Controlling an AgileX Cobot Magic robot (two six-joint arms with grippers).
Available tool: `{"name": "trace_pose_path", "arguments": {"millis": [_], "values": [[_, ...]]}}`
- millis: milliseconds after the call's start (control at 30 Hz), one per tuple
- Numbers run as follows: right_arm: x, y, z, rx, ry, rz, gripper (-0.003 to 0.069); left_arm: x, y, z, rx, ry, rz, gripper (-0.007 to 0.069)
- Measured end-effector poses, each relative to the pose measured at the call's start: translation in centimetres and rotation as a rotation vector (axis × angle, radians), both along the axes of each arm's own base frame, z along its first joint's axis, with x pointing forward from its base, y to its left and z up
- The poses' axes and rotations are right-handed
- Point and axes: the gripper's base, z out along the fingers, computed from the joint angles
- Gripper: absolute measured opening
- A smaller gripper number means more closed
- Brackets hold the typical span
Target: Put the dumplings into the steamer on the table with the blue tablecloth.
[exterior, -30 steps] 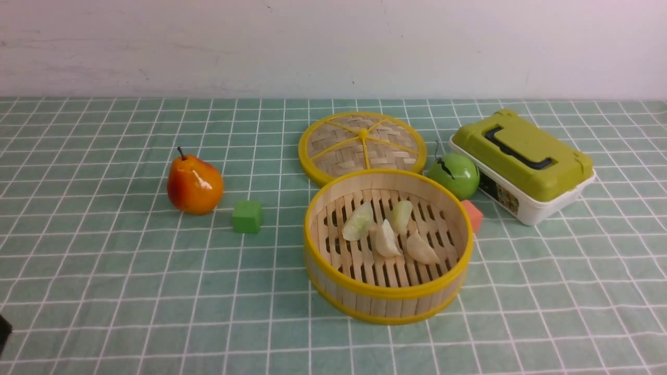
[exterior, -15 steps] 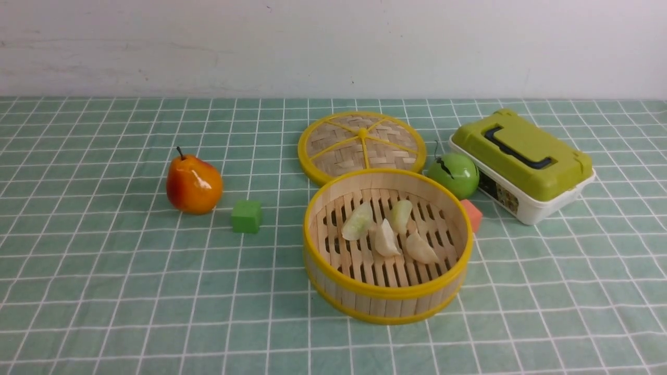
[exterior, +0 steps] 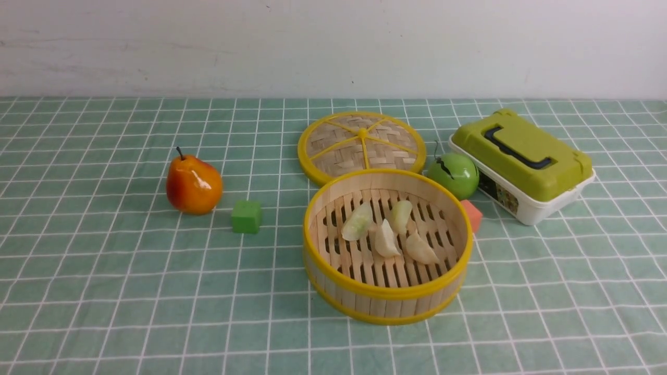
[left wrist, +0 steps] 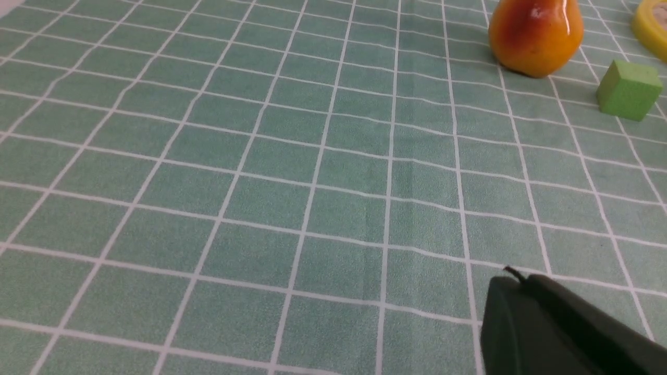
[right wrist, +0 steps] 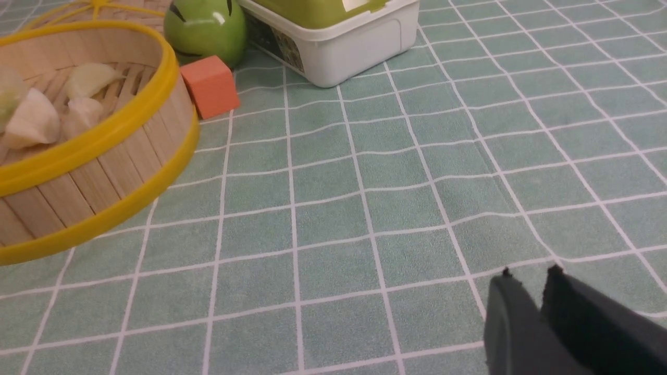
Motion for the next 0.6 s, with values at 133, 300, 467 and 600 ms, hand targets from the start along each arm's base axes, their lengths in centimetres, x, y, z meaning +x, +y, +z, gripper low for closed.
{"name": "trace_pose_path", "arguments": {"millis": [133,300,467,600], "values": [[0.00,0.00,0.00,0.000,0.000,0.000,0.0097,0.00,0.00,0.00,0.000,0.000,0.000,-0.0014],[0.00,0.00,0.00,0.000,0.000,0.000,0.0105,0.00,0.00,0.00,0.000,0.000,0.000,-0.0014],[0.00,0.00,0.00,0.000,0.000,0.000,0.0111,0.00,0.00,0.00,0.000,0.000,0.000,-0.0014],[0.00,0.00,0.00,0.000,0.000,0.000,0.0115,0.00,0.00,0.00,0.000,0.000,0.000,-0.0014]]}}
